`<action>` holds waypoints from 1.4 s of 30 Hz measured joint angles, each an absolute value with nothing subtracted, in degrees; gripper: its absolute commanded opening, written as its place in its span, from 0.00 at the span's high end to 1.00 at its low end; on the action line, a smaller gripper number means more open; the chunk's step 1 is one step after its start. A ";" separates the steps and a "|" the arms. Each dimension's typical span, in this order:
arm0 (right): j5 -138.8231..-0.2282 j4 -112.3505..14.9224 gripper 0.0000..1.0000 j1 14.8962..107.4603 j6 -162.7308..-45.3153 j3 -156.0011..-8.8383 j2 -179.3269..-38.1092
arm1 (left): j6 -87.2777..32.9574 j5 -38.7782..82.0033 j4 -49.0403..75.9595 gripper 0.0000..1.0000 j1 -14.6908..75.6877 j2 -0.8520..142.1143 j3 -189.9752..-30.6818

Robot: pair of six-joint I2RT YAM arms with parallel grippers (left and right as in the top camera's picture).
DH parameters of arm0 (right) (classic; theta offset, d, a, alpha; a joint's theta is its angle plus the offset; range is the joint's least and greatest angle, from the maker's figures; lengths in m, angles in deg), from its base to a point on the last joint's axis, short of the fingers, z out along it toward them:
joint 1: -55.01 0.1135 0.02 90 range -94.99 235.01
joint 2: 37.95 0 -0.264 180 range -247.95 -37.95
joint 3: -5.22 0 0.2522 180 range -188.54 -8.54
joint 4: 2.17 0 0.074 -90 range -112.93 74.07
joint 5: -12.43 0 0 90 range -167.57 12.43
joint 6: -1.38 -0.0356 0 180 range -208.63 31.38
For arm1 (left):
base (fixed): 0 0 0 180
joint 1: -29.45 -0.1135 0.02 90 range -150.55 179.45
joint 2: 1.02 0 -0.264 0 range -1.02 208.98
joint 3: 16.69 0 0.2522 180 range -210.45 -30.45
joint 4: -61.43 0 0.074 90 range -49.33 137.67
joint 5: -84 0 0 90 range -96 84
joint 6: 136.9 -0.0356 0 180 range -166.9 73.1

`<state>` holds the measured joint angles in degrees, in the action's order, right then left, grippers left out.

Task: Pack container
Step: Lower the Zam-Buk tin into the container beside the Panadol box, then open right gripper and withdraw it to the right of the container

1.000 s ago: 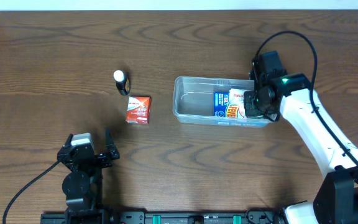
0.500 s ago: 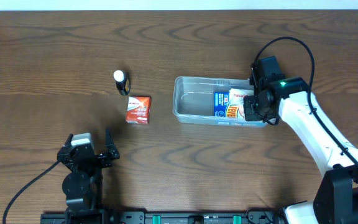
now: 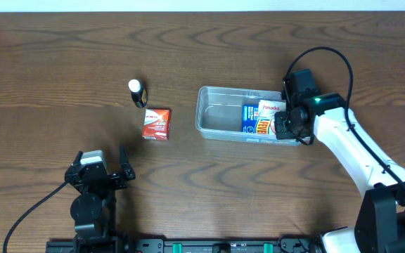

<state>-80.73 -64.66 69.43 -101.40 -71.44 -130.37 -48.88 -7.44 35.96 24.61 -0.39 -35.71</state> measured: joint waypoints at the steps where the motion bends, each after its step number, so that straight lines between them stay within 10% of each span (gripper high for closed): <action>1: -80.75 -65.36 0.99 69.25 -101.40 -71.92 -130.37 | -48.88 -7.44 35.98 0.02 24.61 -0.39 -35.71; 42: -80.55 -56.68 0.99 66.28 -101.33 -67.00 -130.39 | -48.88 -7.44 35.96 0.02 24.61 -0.39 -35.71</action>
